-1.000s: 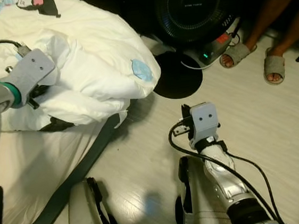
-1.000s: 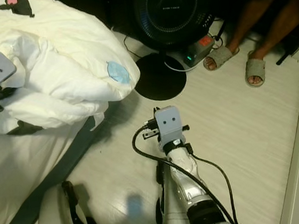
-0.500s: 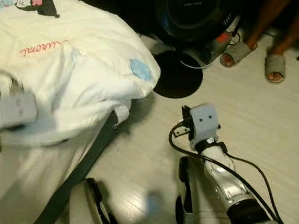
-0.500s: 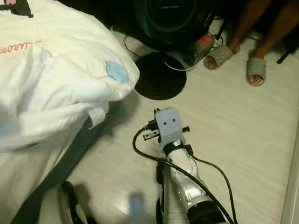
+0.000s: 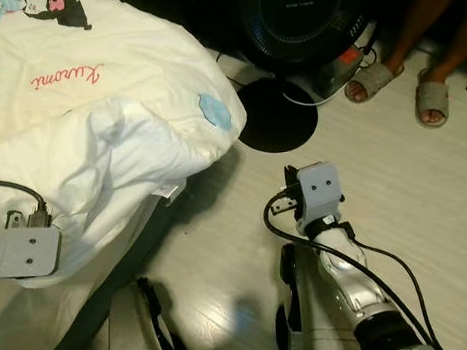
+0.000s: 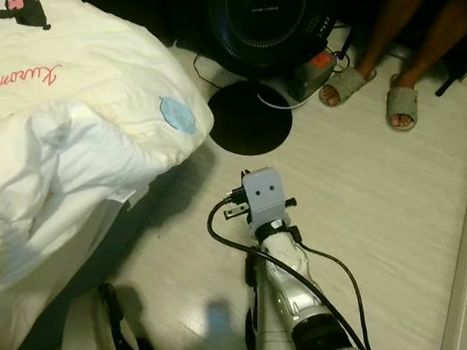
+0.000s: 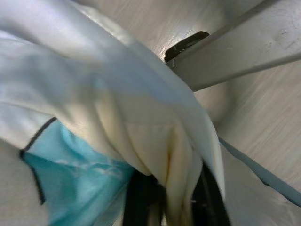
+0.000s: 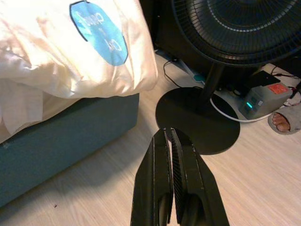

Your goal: Clean up the room

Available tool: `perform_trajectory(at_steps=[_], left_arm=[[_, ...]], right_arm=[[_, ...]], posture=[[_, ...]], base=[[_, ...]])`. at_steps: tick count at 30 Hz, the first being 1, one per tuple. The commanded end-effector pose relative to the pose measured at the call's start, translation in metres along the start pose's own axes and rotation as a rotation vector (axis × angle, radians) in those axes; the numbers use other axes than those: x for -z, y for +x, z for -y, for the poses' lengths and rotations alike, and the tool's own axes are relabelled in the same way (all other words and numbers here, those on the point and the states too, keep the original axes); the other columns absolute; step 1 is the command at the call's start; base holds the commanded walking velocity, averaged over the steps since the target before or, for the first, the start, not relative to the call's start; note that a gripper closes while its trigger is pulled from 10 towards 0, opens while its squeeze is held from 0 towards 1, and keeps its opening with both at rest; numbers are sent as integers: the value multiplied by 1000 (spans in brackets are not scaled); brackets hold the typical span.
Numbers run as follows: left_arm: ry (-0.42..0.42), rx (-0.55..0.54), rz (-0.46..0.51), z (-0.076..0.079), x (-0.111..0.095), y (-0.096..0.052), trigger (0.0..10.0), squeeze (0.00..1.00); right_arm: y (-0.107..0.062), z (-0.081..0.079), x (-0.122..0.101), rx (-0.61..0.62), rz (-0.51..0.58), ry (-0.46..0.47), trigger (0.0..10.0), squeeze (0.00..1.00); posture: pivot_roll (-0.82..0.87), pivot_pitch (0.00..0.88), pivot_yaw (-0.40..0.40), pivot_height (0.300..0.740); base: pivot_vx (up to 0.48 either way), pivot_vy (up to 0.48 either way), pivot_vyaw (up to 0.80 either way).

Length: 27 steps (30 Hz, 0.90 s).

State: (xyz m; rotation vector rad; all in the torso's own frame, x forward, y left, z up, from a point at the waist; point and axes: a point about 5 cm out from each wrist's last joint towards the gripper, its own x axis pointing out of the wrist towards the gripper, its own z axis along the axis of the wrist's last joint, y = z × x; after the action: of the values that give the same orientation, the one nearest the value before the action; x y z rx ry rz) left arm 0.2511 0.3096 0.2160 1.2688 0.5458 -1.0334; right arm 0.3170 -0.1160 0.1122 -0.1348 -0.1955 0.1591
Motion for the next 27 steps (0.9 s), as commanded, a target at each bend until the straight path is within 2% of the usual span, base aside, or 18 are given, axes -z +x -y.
perform_trajectory(at_steps=[1, 3, 8, 11, 12, 14, 17, 21, 22, 23, 24, 25, 27], left_arm=[[-31, 34, -7, 7, 1, 5, 10000, 1000], [-72, 24, 21, 8, -3, 7, 10000, 1000], [-92, 47, 40, 12, -6, 4, 10000, 1000], [-110, 72, 66, 18, -6, -15, 10000, 1000], [-110, 72, 66, 18, -6, -15, 10000, 1000], [-117, 83, 81, 22, -8, -27, 10000, 1000], [-116, 83, 85, 24, -9, -34, 10000, 1000], [-132, 72, 120, 35, -19, -52, 10000, 1000], [-132, 72, 120, 35, -19, -52, 10000, 1000], [-139, 30, 153, 31, -26, -57, 10000, 0], [-154, -28, 197, 24, -33, -60, 10000, 0], [-154, -28, 197, 24, -33, -60, 10000, 0], [-182, -190, 263, 1, -44, -64, 10000, 0]], right_arm=[[-6, -2, 10, -2, -40, 11, 10000, 0], [-6, -3, 10, -3, -40, 10, 10000, 0], [-6, -3, 10, -1, -40, 10, 10000, 0], [-6, -2, 10, 1, -40, 11, 10000, 0], [-6, -2, 10, 1, -40, 11, 10000, 0], [-7, -2, 11, 0, -41, 11, 10000, 0], [-7, -3, 11, -2, -42, 12, 10000, 0], [-4, -4, 10, -11, -40, 15, 10000, 0], [-4, -4, 10, -11, -40, 15, 10000, 0], [-3, -6, 10, -21, -40, 17, 10000, 0], [-2, -8, 10, -30, -39, 18, 10000, 0], [-2, -8, 10, -30, -39, 18, 10000, 0], [1, -11, 8, -45, -35, 17, 10000, 0]], posture=[[24, 292, 9, 527], [23, 292, 10, 527], [24, 291, 13, 527], [39, 290, 15, 527], [39, 290, 15, 527], [48, 291, 16, 527], [50, 291, 15, 527], [70, 290, 7, 527], [70, 290, 7, 527], [73, 285, 0, 527], [75, 283, -9, 527], [75, 283, -9, 527], [72, 280, -14, 527]], base=[[0, 0, 0], [0, 0, 0], [0, 0, 0], [0, 0, 0], [0, 0, 0], [0, 0, 0], [0, 0, 0], [0, 0, 0], [0, 0, 0], [0, 0, 0], [0, 0, 0], [0, 0, 0], [0, 0, 0]])
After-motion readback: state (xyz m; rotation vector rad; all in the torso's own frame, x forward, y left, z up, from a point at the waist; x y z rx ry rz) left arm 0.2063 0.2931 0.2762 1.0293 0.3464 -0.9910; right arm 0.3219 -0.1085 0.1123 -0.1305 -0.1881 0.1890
